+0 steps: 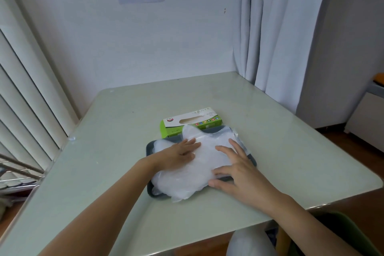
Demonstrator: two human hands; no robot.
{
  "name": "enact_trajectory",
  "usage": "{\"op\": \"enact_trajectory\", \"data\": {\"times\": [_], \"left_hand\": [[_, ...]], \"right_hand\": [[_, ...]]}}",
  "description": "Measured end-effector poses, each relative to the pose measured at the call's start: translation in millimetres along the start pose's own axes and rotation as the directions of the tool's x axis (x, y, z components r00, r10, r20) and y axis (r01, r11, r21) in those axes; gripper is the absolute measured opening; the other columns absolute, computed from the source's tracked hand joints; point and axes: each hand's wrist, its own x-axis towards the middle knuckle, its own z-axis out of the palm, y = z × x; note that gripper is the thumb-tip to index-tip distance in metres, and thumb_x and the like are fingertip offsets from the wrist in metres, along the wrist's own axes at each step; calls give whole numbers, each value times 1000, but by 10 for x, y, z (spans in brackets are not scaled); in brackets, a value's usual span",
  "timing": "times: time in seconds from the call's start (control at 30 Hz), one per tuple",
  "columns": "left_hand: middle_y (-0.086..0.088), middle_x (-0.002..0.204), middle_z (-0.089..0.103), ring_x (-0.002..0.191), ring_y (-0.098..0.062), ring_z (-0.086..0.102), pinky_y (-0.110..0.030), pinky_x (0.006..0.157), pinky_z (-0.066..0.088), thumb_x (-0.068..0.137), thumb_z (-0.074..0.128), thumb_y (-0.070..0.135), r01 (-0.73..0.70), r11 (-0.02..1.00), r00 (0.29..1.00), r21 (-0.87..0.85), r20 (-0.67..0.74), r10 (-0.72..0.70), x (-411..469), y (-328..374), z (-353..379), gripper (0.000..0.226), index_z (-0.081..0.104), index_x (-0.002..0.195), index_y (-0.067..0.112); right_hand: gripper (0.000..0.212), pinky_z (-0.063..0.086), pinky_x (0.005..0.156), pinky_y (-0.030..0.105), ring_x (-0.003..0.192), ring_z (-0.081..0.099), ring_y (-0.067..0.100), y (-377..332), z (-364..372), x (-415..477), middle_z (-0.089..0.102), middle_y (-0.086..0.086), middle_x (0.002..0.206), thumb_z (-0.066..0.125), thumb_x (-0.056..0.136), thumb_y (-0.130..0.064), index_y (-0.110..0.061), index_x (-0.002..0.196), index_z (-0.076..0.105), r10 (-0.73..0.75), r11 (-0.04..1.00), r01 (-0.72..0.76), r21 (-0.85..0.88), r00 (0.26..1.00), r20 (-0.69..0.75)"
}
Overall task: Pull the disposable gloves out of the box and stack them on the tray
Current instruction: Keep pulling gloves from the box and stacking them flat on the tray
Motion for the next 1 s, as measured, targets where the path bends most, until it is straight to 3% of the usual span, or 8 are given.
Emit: {"op": "enact_trajectory", "data": {"times": [0.1,0.3,0.53,0.63,0.7,0.77,0.87,1.0], "left_hand": [[0,161,7,149,-14,3,-21,116,1,105,35,17,1,999,1000,-48,20,0,-5,-13,-18,49,20,152,22],[3,161,5,149,-12,1,-20,114,0,105,34,22,12,1000,1000,-19,27,-12,-4,-15,-7,50,18,152,25],[12,161,5,148,-8,-1,-26,117,0,102,42,34,38,999,998,2,43,-38,-21,12,-14,56,18,152,35],[9,161,1,148,-10,-3,-27,118,3,101,45,33,21,1000,998,4,63,-21,-43,28,-41,60,15,153,31],[6,161,-3,149,-13,-4,-30,120,4,100,47,34,-10,994,996,111,87,0,-47,20,-49,67,8,154,27],[4,162,-6,149,-15,-6,-33,121,4,96,53,42,-30,970,995,239,100,7,-43,17,-28,79,3,154,25],[4,162,-9,148,-14,-10,-42,121,0,85,61,56,-27,948,994,317,106,-7,-45,54,-7,99,-2,154,24],[1,161,-17,148,-19,-14,-50,117,0,89,60,49,-27,910,986,414,160,-44,-15,72,-34,98,-10,153,24]], "right_hand": [[67,0,108,18,142,-22,4,-24,10,-20,11,-15,158,41,73,-78,-34,117,67,-8,1000,7,20,1000,26],[34,-4,106,11,135,-27,-11,-95,40,-43,8,-21,156,65,85,-48,-37,116,67,-33,968,0,252,991,130],[44,11,116,35,135,-38,3,-175,20,71,-14,-16,158,60,81,-63,-31,112,61,-120,993,122,6,965,233],[35,15,116,36,134,-38,1,-232,-24,56,-17,-18,157,56,89,-54,-35,118,58,-212,976,218,10,934,287],[39,9,116,32,135,-38,0,-254,-13,28,-19,-23,156,53,92,-49,-45,131,50,-269,962,266,55,910,316],[43,3,116,28,135,-35,-2,-276,-6,-12,-19,-29,153,53,94,-45,-53,136,42,-305,952,279,125,888,344],[40,2,113,21,135,-26,-12,-282,-23,-70,-11,-35,152,55,94,-40,-49,133,49,-304,944,223,243,876,375],[35,14,112,11,138,7,-15,-286,-45,-94,21,-24,153,53,95,-41,-38,129,49,-226,943,121,311,917,328]]}}
